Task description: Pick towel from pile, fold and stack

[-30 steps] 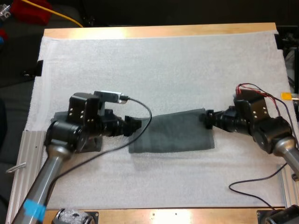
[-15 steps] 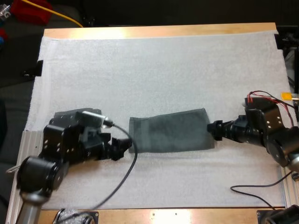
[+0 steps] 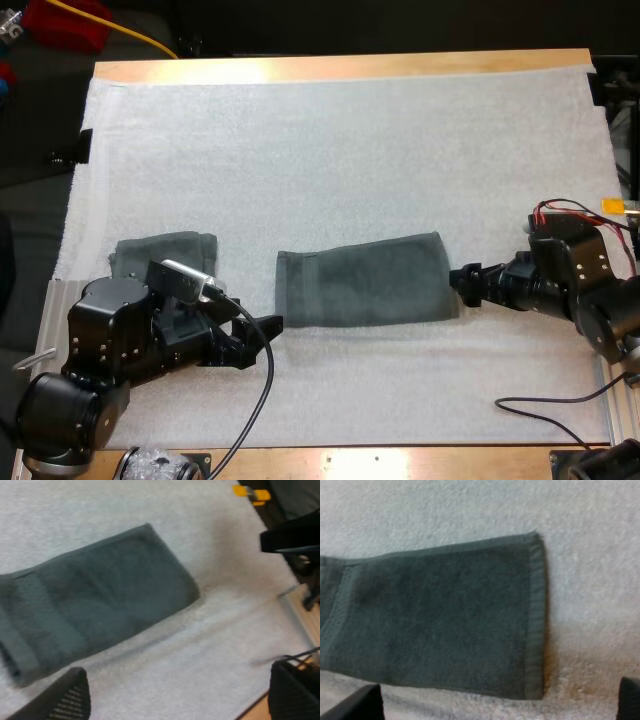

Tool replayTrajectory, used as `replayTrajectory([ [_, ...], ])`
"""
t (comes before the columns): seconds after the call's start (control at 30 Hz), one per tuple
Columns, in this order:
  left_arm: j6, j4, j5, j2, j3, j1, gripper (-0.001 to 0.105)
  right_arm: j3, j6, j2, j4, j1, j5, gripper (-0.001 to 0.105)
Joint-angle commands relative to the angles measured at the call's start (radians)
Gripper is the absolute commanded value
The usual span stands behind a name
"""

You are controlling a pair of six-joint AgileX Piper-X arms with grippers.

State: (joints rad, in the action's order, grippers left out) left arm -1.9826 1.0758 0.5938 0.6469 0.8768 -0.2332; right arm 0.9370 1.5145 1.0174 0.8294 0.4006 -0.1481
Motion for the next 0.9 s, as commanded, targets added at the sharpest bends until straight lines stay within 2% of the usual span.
replayTrajectory([
  [0.0, -0.010, 0.002, 0.017, -0.002, 0.008, 0.001, 0.071, 0.006, 0.019, 0.005, 0.006, -0.009, 0.007, 0.089],
  [0.1, -0.012, 0.002, 0.017, -0.002, 0.008, 0.001, 0.071, 0.006, 0.026, 0.027, 0.006, -0.054, 0.007, 0.089],
  [0.2, -0.018, 0.002, 0.020, -0.002, 0.008, 0.001, 0.071, 0.006, 0.039, 0.052, 0.006, -0.118, -0.058, 0.089],
  [0.43, -0.034, 0.002, 0.031, -0.002, 0.008, 0.001, 0.071, 0.006, 0.140, 0.130, 0.003, -0.248, -0.188, 0.089],
  [0.57, -0.036, 0.002, 0.031, -0.002, 0.008, 0.001, 0.071, 0.006, 0.168, 0.183, -0.019, -0.279, -0.225, 0.089],
  [0.87, -0.041, 0.002, 0.051, -0.002, 0.008, 0.001, 0.071, 0.006, 0.182, 0.351, -0.135, -0.293, -0.397, 0.089],
])
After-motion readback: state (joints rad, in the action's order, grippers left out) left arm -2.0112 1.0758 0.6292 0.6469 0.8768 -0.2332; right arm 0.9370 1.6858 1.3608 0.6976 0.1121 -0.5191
